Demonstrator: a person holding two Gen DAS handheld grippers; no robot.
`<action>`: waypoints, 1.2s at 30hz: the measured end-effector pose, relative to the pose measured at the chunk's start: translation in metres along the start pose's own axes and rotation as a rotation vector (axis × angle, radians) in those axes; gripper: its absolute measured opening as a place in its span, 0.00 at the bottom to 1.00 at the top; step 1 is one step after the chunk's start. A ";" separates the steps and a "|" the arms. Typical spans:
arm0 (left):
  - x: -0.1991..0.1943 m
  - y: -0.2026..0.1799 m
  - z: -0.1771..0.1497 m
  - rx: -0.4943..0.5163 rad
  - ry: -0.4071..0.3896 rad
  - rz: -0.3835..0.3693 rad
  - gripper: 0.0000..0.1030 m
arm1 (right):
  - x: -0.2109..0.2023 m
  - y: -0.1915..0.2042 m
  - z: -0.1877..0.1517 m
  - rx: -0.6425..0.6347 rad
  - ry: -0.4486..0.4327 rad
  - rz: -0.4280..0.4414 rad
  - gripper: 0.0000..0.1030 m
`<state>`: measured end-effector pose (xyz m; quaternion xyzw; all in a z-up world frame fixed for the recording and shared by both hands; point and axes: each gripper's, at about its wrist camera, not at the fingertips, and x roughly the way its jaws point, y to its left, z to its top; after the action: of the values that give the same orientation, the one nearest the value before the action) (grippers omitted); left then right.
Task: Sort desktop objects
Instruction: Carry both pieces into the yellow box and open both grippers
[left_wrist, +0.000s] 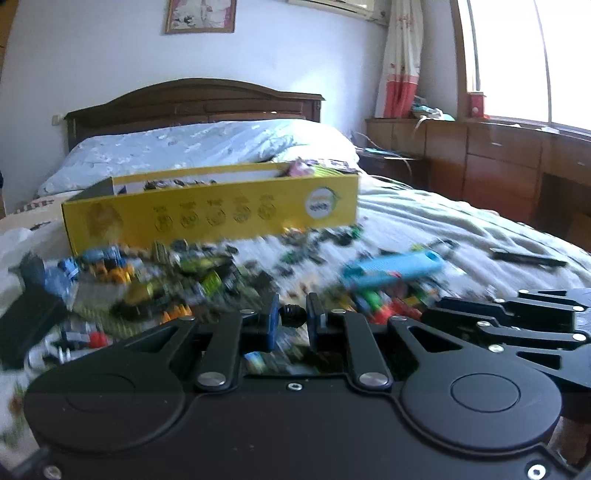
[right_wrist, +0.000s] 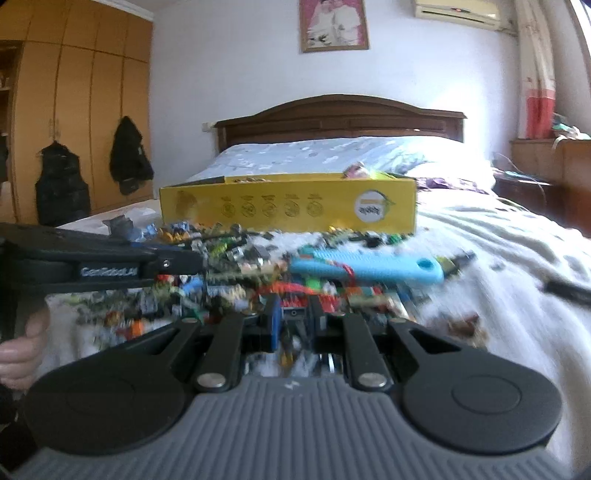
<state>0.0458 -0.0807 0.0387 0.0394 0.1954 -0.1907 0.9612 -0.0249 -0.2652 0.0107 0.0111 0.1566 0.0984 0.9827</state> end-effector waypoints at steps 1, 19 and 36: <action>0.008 0.005 0.006 -0.008 -0.004 0.002 0.14 | 0.006 0.000 0.005 -0.003 0.001 0.005 0.17; 0.188 0.090 0.136 -0.103 -0.129 0.142 0.14 | 0.175 -0.037 0.133 0.064 0.019 0.031 0.16; 0.283 0.183 0.122 -0.280 -0.062 0.324 0.42 | 0.318 -0.045 0.166 -0.006 0.076 -0.024 0.60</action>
<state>0.4002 -0.0295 0.0405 -0.0696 0.1816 -0.0056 0.9809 0.3312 -0.2451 0.0695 0.0027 0.1937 0.0875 0.9771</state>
